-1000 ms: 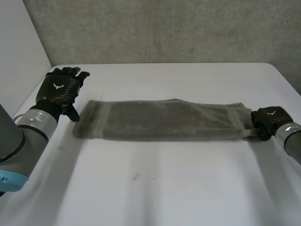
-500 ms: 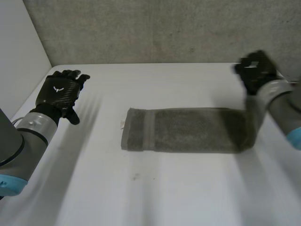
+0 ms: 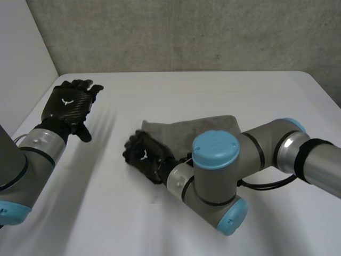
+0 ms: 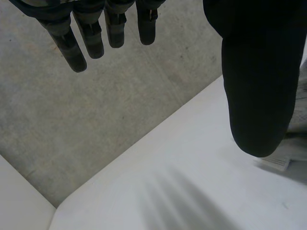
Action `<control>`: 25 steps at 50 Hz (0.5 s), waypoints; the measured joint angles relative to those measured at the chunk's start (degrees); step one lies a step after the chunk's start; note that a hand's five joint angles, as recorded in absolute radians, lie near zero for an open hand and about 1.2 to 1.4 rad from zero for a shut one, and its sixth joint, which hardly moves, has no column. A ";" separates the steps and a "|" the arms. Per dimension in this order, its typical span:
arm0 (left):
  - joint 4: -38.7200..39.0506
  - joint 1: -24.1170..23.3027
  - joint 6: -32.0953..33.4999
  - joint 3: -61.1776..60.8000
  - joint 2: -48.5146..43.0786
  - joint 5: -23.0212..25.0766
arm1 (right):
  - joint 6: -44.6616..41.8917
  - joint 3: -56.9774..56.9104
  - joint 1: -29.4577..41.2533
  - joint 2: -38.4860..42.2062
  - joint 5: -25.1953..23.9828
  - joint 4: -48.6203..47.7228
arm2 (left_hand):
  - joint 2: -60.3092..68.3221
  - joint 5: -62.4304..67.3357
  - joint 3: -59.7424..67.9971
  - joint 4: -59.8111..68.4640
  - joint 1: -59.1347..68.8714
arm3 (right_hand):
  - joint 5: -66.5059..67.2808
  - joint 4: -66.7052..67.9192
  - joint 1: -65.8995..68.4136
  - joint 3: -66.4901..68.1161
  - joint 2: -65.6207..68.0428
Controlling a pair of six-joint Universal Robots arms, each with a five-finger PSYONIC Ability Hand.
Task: Fold the laundry
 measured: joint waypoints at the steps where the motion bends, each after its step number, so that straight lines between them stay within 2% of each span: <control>1: 0.03 -0.36 0.00 0.23 -0.02 -0.03 | 1.11 0.10 -0.36 -1.64 2.00 0.05 | 0.00 0.00 0.00 0.00 0.00 | -17.86 -17.84 -12.60 -18.13 -16.83; 4: 0.08 -1.11 0.00 0.70 -0.07 -0.08 | 4.19 0.60 -1.56 -4.51 4.54 0.16 | 0.00 0.00 0.00 0.00 0.00 | -19.55 -18.78 -13.06 -20.09 -18.23; 9: 0.24 -4.86 0.04 2.88 -0.56 -0.30 | 17.04 4.74 -7.29 -13.10 8.92 0.95 | 0.00 0.00 0.00 0.00 0.00 | -19.66 -18.79 -13.07 -20.24 -18.32; 12: 0.26 -6.74 0.04 3.95 -1.05 -0.37 | 21.42 7.01 -9.62 -15.50 9.43 1.30 | 0.00 0.00 0.00 0.00 0.00 | -19.66 -18.79 -13.06 -20.24 -18.32; 13: 0.28 -8.21 0.01 4.81 -1.58 -0.44 | 25.42 9.71 -12.16 -17.55 9.64 1.79 | 0.00 0.00 0.00 0.00 0.00 | -19.66 -18.79 -13.07 -20.24 -18.32; 16: 0.27 -9.42 -0.05 5.49 -2.12 -0.48 | 27.74 11.71 -13.96 -18.69 9.69 2.26 | 0.00 0.00 0.00 0.00 0.00 | -19.66 -18.79 -13.07 -20.24 -18.32; 17: 0.25 -12.14 -0.21 7.18 -3.84 -0.84 | 30.73 15.86 -17.37 -20.12 9.62 3.42 | -0.01 0.00 0.00 0.00 0.00 | -19.66 -18.79 -13.07 -20.24 -18.32; 22: 0.20 -16.10 -0.30 10.17 -8.01 -2.67 | 31.37 22.01 -21.89 -20.66 9.52 4.39 | 0.00 0.00 0.00 0.00 0.00 | -19.66 -18.79 -13.02 -20.24 -18.31; 24: 0.15 -18.07 -0.21 11.90 -11.09 -4.79 | 29.69 25.05 -23.75 -20.33 9.54 3.52 | 0.00 0.00 0.00 0.00 0.00 | -11.32 -10.14 -5.58 -10.67 -9.32; 25: 0.14 -18.50 -0.18 12.29 -11.85 -5.41 | 28.72 26.08 -24.34 -20.12 9.55 2.78 | 0.00 0.00 0.00 0.00 0.00 | -11.32 -10.14 -5.58 -10.67 -9.32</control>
